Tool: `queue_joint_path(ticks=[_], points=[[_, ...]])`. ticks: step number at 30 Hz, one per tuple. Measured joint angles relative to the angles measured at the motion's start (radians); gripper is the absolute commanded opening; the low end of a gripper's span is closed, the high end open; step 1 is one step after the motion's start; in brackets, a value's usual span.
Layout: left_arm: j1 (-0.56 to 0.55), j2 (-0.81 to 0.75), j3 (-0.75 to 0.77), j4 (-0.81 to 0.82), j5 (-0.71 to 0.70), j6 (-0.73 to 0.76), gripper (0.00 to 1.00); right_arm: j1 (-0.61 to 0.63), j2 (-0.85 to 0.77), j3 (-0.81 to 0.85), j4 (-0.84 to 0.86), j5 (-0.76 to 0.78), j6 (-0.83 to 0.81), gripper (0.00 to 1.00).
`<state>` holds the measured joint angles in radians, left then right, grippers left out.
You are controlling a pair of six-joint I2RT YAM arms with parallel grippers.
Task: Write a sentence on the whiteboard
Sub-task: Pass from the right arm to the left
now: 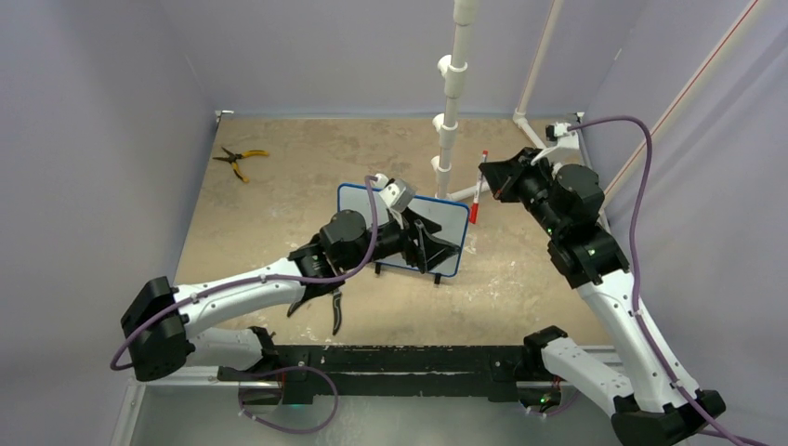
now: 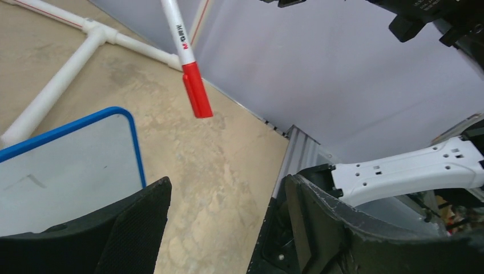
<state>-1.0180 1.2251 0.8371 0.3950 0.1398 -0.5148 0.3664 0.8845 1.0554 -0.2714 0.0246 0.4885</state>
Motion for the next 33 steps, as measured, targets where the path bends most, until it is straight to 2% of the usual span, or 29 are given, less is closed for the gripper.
queue_joint_path(ticks=[5, 10, 19, 22, 29, 33], points=[[-0.013, 0.097, 0.011, 0.114, 0.061, -0.048, 0.72, 0.000, -0.001, -0.018, 0.092, -0.185, 0.001, 0.00], [-0.031, 0.150, 0.026, 0.135, 0.070, -0.059, 0.70, 0.000, -0.002, -0.049, 0.154, -0.292, 0.001, 0.00], [-0.034, 0.175, 0.055, 0.195, 0.035, -0.077, 0.43, 0.000, -0.020, -0.091, 0.213, -0.385, 0.002, 0.00], [-0.034, 0.185, 0.056, 0.212, 0.017, -0.078, 0.36, 0.000, -0.023, -0.092, 0.233, -0.402, 0.001, 0.00], [-0.034, 0.207, 0.056, 0.233, -0.001, -0.090, 0.40, 0.000, -0.033, -0.097, 0.247, -0.428, 0.002, 0.00], [-0.034, 0.207, 0.056, 0.246, -0.011, -0.095, 0.35, 0.000, -0.040, -0.098, 0.251, -0.436, 0.004, 0.00]])
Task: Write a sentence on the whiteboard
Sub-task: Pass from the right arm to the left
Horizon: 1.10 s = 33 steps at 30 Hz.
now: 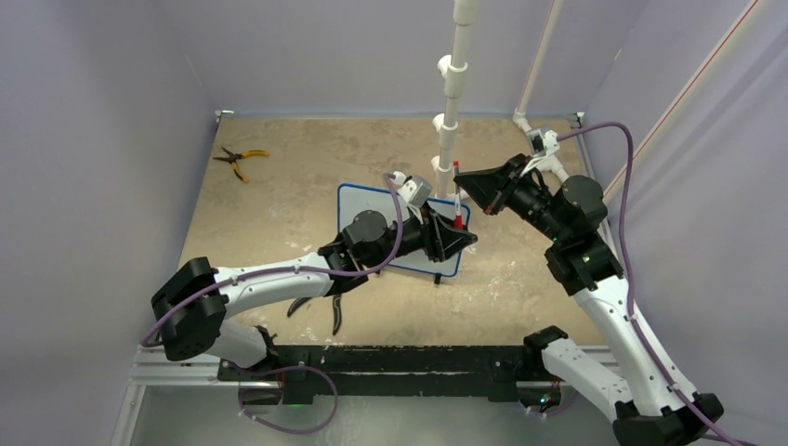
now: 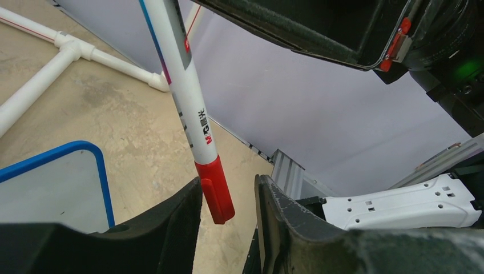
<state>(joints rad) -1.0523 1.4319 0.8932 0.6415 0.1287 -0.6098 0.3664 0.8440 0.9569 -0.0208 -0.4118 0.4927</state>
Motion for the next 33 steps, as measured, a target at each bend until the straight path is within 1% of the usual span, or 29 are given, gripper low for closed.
queue_joint_path(ticks=[4, 6, 7, 8, 11, 12, 15, 17, 18, 20, 23, 26, 28, 31, 33], points=[[0.000, 0.000, 0.000, 0.010, -0.006, -0.002, 0.22, 0.000, -0.002, 0.000, 0.001, 0.000, 0.002, 0.00], [0.000, 0.000, 0.000, 0.014, -0.010, -0.006, 0.11, 0.000, -0.002, 0.000, 0.001, -0.001, 0.004, 0.00], [0.000, 0.001, 0.000, 0.016, -0.011, -0.006, 0.04, 0.000, -0.002, -0.001, 0.002, -0.002, 0.006, 0.00], [0.000, 0.001, 0.000, 0.016, -0.017, -0.010, 0.00, 0.000, -0.003, -0.002, 0.007, -0.004, 0.008, 0.00], [0.005, 0.005, 0.000, 0.023, -0.032, -0.018, 0.00, 0.000, -0.017, -0.006, 0.022, -0.010, 0.011, 0.00], [0.003, 0.005, -0.001, 0.028, -0.031, -0.019, 0.00, 0.000, -0.023, -0.009, 0.024, -0.010, 0.012, 0.02], [0.002, 0.003, -0.007, 0.034, -0.031, -0.016, 0.00, 0.000, -0.033, -0.011, 0.020, -0.009, 0.013, 0.20], [0.002, -0.013, -0.021, 0.017, -0.028, -0.002, 0.00, 0.000, -0.035, -0.011, 0.005, -0.008, 0.012, 0.42], [0.002, -0.029, -0.032, -0.002, -0.028, 0.008, 0.00, 0.000, -0.034, -0.008, -0.012, -0.009, 0.008, 0.49], [0.002, -0.067, -0.050, -0.055, -0.024, 0.036, 0.00, 0.001, -0.032, -0.001, -0.047, -0.009, 0.004, 0.59], [0.002, -0.138, -0.062, -0.183, -0.004, 0.103, 0.00, 0.001, -0.024, 0.034, -0.113, -0.007, -0.017, 0.75], [0.002, -0.198, -0.061, -0.316, 0.023, 0.167, 0.00, 0.001, -0.016, 0.083, -0.179, -0.016, -0.047, 0.85], [0.002, -0.225, -0.057, -0.416, 0.042, 0.212, 0.00, 0.001, -0.012, 0.108, -0.209, -0.035, -0.064, 0.90], [0.002, -0.237, -0.039, -0.574, 0.068, 0.274, 0.00, 0.001, 0.015, 0.142, -0.266, -0.087, -0.098, 0.93], [0.002, -0.237, -0.018, -0.690, 0.082, 0.320, 0.00, 0.001, 0.044, 0.166, -0.308, -0.129, -0.124, 0.93]])
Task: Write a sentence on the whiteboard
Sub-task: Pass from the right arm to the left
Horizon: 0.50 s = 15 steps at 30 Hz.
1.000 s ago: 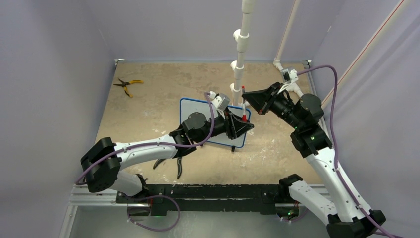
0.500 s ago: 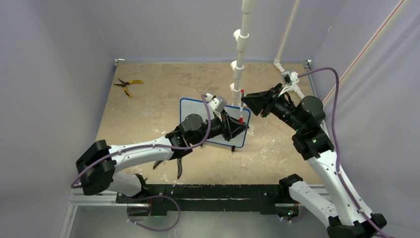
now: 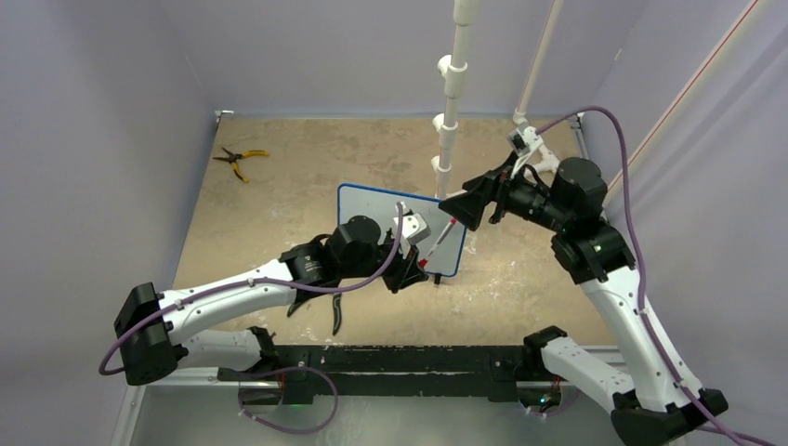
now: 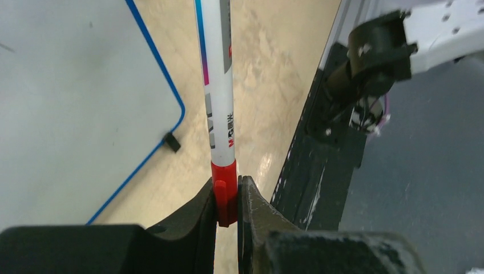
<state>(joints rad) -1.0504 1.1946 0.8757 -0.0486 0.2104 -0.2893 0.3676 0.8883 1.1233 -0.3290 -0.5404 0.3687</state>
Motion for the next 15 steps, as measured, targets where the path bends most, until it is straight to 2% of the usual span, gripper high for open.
queue_joint_path(ticks=[2, 5, 10, 15], points=[[0.000, 0.000, 0.021, -0.096, 0.010, 0.042, 0.00, 0.000, 0.037, 0.018, -0.042, -0.054, -0.029, 0.91], [0.000, -0.003, 0.049, -0.208, 0.020, 0.105, 0.00, 0.004, 0.100, 0.018, -0.109, -0.136, -0.063, 0.81], [0.000, -0.015, 0.060, -0.312, 0.039, 0.184, 0.00, 0.023, 0.161, -0.016, -0.196, -0.226, -0.110, 0.69], [0.000, -0.015, 0.064, -0.373, 0.052, 0.234, 0.00, 0.050, 0.166, -0.039, -0.254, -0.289, -0.136, 0.63]])
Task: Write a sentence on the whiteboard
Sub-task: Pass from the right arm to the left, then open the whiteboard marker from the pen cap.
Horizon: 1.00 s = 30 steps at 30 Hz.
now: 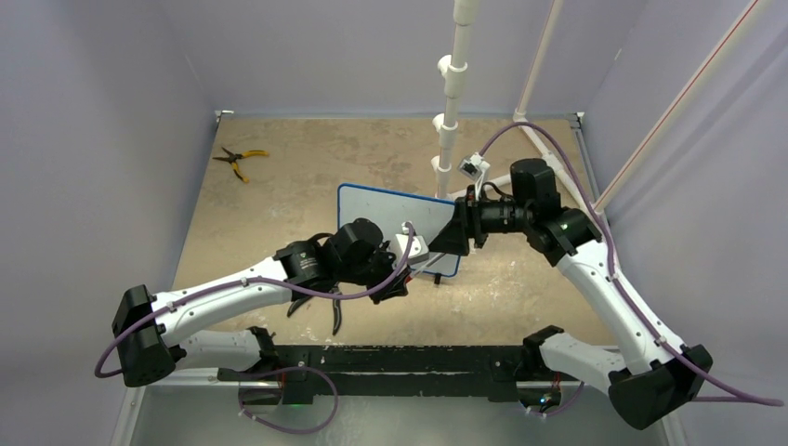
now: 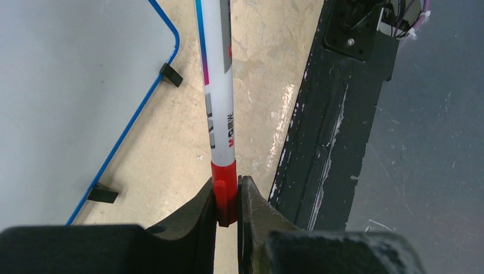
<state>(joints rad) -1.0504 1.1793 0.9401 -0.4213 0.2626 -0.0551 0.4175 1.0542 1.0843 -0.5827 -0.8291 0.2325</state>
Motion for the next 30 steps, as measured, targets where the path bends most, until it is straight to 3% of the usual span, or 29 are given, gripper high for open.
queue_joint_path(ticks=[14, 26, 30], points=[[0.000, 0.000, 0.005, -0.034, 0.023, 0.027, 0.00, 0.139, 0.050, -0.034, -0.031, -0.001, -0.019, 0.54], [0.000, 0.000, 0.005, -0.035, 0.045, 0.031, 0.00, 0.187, 0.081, -0.034, -0.037, 0.005, -0.039, 0.30], [0.000, 0.000, 0.005, -0.036, 0.048, 0.034, 0.00, 0.199, 0.091, -0.034, -0.045, 0.008, -0.047, 0.16]])
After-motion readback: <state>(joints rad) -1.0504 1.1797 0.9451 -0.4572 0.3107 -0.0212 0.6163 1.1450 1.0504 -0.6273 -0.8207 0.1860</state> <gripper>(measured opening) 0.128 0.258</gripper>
